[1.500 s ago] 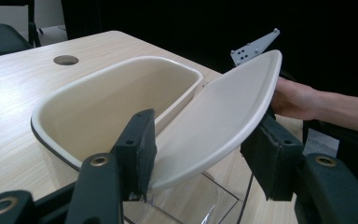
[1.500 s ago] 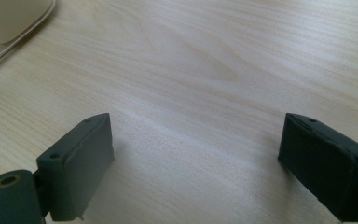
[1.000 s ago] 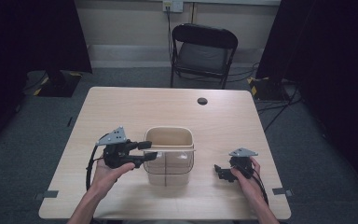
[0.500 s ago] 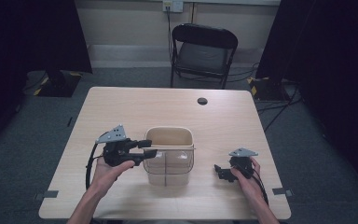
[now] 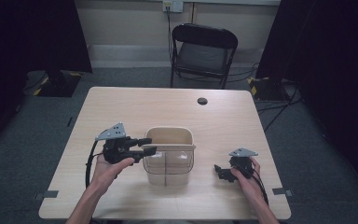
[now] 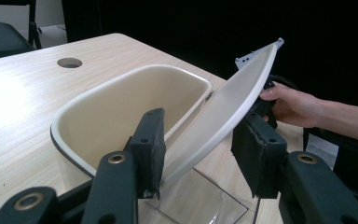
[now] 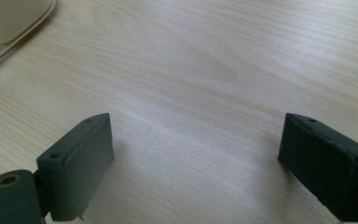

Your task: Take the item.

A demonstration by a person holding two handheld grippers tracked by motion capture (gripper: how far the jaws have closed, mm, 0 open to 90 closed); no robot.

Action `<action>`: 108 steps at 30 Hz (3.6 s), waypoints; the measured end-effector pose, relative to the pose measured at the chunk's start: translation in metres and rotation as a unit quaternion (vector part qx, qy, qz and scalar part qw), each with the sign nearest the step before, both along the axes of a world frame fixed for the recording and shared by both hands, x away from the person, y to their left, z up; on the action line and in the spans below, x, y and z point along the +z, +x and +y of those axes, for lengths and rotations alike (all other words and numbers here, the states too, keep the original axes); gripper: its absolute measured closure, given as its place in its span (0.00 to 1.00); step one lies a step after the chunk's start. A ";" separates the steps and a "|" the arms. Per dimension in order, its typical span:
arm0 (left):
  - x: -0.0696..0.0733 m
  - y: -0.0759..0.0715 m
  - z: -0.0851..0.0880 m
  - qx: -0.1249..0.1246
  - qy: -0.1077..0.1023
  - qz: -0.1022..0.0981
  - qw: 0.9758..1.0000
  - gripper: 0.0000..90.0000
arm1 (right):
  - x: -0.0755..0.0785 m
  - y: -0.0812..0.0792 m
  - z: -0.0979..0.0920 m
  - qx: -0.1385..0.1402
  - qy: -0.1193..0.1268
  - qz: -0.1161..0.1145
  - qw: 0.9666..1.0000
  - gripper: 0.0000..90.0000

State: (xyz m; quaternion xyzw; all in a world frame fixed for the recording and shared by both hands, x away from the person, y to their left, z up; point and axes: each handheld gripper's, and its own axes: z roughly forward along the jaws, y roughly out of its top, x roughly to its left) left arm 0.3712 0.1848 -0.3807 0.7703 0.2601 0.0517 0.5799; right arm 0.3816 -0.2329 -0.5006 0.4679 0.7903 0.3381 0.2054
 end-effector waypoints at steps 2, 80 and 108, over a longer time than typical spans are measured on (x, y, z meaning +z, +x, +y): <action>0.001 0.001 0.000 0.001 0.003 -0.002 1.000 0.62 | 0.000 0.000 0.000 0.000 0.000 0.000 1.000 0.10; 0.001 0.012 0.002 0.007 -0.006 0.005 1.000 0.66 | 0.000 0.000 0.000 0.000 0.000 0.000 1.000 0.10; 0.002 0.013 0.002 0.008 -0.004 0.003 1.000 0.67 | 0.000 0.000 0.000 0.000 0.000 0.000 1.000 0.10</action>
